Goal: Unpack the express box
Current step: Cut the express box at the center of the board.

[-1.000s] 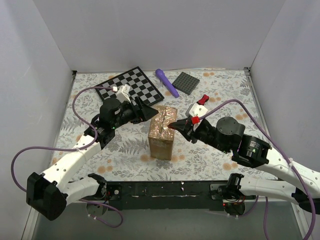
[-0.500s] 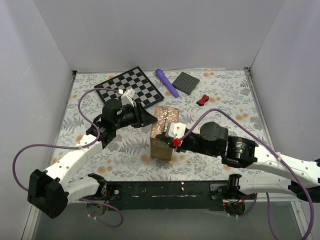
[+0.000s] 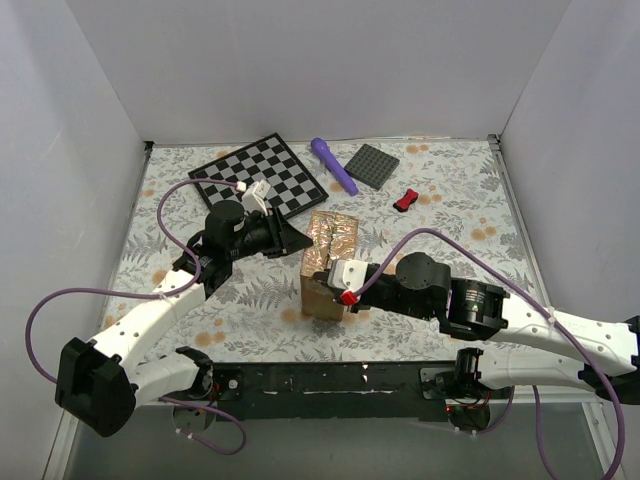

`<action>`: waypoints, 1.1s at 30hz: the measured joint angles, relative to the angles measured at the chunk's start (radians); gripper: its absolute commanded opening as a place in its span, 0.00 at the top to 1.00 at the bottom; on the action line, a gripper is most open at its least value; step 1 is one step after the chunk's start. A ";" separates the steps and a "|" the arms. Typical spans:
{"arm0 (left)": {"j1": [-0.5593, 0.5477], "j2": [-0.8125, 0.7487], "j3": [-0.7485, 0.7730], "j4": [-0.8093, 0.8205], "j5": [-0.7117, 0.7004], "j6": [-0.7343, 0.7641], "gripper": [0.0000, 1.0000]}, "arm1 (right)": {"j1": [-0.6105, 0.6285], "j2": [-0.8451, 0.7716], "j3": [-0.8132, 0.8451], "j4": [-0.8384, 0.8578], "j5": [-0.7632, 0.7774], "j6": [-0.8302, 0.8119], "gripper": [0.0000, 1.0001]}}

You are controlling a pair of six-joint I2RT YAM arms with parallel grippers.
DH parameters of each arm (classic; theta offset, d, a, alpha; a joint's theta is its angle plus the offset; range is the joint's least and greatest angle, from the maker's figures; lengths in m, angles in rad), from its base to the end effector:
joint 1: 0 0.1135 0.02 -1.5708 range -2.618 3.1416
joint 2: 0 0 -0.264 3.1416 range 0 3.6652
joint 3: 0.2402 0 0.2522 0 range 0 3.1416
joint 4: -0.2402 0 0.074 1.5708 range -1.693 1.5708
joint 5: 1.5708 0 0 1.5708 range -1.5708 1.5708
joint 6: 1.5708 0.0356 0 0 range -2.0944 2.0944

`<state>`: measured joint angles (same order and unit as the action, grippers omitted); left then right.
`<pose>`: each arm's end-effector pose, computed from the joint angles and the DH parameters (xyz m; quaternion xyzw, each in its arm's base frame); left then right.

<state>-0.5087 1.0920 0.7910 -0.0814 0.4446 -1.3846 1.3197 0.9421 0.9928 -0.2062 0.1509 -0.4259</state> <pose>0.2096 -0.1344 0.2929 -0.2310 0.7843 -0.5499 0.1709 0.0584 0.2062 0.3824 -0.5490 0.5245 0.2285 0.6093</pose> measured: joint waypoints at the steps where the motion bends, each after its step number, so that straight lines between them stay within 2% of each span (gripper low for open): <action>1: 0.001 0.000 -0.001 0.001 0.000 -0.001 0.80 | 0.002 -0.005 -0.009 0.007 0.000 -0.005 0.99; 33: 0.003 -0.005 -0.019 0.030 0.000 -0.030 0.79 | 0.028 -0.031 -0.055 0.049 0.003 -0.024 0.99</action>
<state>-0.5060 1.0870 0.7719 -0.0517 0.4446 -1.4147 1.3479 0.9115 0.9375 -0.1574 0.1539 -0.4500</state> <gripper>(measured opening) 0.214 0.314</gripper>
